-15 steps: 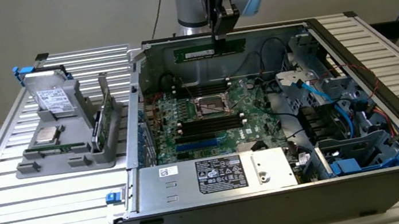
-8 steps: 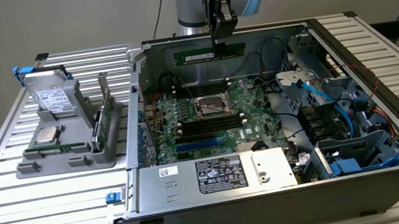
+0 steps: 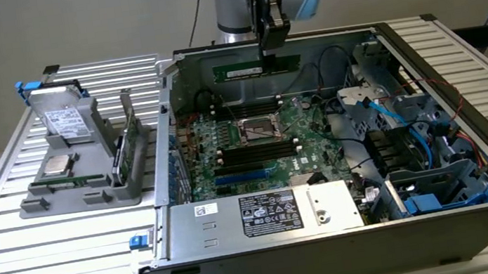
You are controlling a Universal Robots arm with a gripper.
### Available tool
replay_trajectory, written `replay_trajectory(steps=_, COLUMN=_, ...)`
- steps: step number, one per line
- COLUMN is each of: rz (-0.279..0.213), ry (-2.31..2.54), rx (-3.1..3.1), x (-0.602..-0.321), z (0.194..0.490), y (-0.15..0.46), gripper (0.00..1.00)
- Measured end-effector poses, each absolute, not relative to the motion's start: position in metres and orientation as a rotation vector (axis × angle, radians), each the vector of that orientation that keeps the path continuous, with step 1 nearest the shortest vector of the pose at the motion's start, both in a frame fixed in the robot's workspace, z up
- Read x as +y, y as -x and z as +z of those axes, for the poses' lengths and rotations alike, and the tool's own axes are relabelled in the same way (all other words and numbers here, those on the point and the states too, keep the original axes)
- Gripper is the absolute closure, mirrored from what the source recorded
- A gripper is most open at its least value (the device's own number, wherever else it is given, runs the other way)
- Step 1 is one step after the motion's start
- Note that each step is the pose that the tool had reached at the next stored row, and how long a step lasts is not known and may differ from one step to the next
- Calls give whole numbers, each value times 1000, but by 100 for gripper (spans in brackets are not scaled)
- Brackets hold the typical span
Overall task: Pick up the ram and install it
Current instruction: 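Insert the ram into the slot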
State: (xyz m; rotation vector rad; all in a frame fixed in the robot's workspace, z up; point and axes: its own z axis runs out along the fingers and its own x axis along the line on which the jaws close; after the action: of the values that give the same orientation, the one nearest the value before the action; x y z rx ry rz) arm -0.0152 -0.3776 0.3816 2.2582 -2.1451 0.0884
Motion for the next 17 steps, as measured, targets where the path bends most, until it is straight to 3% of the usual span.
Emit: replay_trajectory(steps=17, rz=95, ry=-2190, rx=-2205, x=-377, z=354, y=16, gripper=87)
